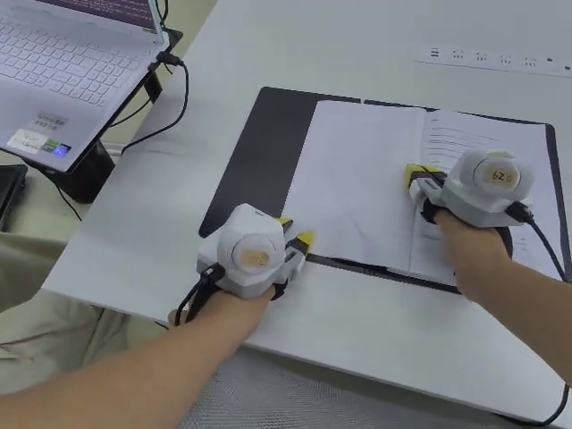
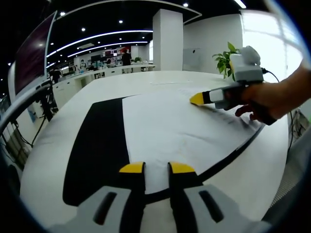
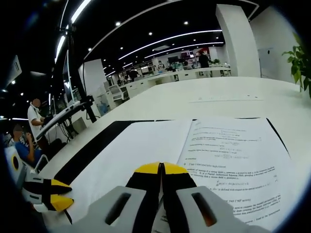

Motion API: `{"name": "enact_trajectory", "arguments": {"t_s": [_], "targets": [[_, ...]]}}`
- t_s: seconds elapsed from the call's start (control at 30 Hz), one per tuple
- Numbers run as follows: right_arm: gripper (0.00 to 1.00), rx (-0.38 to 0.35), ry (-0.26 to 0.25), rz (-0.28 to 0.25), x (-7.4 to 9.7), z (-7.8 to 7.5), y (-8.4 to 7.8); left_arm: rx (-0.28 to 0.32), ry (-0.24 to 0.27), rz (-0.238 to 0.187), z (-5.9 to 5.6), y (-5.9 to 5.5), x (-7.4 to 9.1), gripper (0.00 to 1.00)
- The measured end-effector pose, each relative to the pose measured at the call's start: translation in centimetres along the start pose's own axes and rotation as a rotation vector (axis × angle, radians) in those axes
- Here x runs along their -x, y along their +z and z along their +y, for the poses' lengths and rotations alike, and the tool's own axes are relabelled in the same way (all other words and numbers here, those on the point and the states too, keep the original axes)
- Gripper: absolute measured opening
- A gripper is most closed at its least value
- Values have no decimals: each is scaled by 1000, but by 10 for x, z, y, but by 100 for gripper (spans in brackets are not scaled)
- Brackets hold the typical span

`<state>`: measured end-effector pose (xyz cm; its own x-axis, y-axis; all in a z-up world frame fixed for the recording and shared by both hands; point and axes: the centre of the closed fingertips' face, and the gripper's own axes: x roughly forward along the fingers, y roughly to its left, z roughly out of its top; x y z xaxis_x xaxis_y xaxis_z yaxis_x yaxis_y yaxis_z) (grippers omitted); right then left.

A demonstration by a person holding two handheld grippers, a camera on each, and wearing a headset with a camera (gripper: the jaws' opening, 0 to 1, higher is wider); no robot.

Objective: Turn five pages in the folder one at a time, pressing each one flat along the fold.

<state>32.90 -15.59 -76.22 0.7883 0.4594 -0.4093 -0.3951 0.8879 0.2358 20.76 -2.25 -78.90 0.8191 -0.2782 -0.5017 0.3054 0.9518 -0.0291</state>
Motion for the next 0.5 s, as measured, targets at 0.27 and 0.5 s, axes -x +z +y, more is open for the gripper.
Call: {"name": "enact_trajectory", "arguments": {"t_s": [0.27,0.5], "targets": [[0,-11,-15,-20,-13,-12,8,9,10,-9,-1,0,0,17],[0,-31,-28,-40,-22,-20,14,17,11,-14,-1,0,-1,17]]}}
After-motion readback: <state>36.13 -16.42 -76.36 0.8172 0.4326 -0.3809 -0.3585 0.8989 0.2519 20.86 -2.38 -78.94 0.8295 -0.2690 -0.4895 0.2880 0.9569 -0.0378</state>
